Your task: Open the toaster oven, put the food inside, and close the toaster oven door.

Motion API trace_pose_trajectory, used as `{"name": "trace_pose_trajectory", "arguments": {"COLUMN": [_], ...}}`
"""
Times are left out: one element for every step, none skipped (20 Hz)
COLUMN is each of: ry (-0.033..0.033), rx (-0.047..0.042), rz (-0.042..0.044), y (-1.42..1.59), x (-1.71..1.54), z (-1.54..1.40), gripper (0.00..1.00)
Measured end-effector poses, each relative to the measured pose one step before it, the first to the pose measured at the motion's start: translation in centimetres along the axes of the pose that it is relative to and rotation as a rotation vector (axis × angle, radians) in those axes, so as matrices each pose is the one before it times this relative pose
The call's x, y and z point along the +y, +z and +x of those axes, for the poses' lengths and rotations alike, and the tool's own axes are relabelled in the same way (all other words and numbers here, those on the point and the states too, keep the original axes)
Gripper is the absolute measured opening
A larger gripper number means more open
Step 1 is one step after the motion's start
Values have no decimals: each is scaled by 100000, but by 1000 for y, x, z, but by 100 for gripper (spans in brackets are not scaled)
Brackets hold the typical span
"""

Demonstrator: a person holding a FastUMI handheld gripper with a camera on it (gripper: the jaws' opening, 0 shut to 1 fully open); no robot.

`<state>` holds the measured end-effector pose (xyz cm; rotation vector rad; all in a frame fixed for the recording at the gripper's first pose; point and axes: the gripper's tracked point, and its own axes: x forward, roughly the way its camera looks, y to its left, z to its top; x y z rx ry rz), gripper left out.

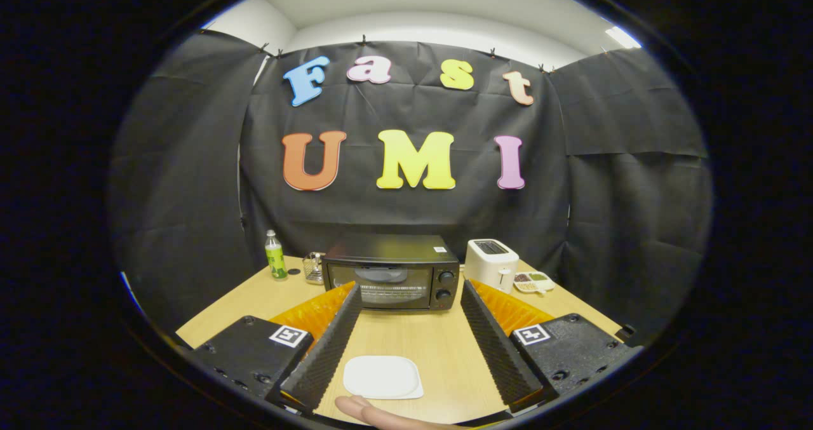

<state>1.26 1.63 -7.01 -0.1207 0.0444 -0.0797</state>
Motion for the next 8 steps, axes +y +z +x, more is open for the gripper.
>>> {"name": "trace_pose_trajectory", "arguments": {"ry": [55, 64, -23, -3, -29, 182, 455, 600], "rx": [-192, -108, 4, 9, 173, 193, 158, 188], "rz": [544, 314, 157, 19, 120, 235, 200, 140], "y": [91, 57, 61, -58, -14, -97, -20, -5], "x": [-118, -185, -137, -139, -149, -53, 33, 41], "z": [-75, -57, -100, 64, -15, -2, -57, -59], "gripper": [100, 100, 100, 100, 100, 100, 100, 100]}}
